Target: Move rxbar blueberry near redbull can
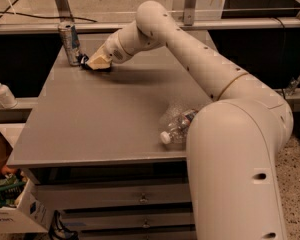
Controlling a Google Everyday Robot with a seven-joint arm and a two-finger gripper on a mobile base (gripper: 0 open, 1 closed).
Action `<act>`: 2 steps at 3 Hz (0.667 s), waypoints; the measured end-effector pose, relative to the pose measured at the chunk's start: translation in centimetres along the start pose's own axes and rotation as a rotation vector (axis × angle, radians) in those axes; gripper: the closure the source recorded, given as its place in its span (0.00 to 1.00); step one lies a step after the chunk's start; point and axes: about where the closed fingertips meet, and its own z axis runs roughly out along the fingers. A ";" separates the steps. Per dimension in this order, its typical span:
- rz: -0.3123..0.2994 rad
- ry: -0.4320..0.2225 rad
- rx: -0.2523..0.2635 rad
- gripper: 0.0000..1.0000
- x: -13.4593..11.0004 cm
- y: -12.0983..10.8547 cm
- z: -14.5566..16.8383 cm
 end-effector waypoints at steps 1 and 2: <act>0.002 0.000 0.001 0.13 0.0 0.0 0.0; 0.004 -0.001 0.005 0.00 -0.1 -0.1 -0.3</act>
Offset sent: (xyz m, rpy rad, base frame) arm 0.0022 -0.0094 0.0080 0.0042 -0.0068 -0.0199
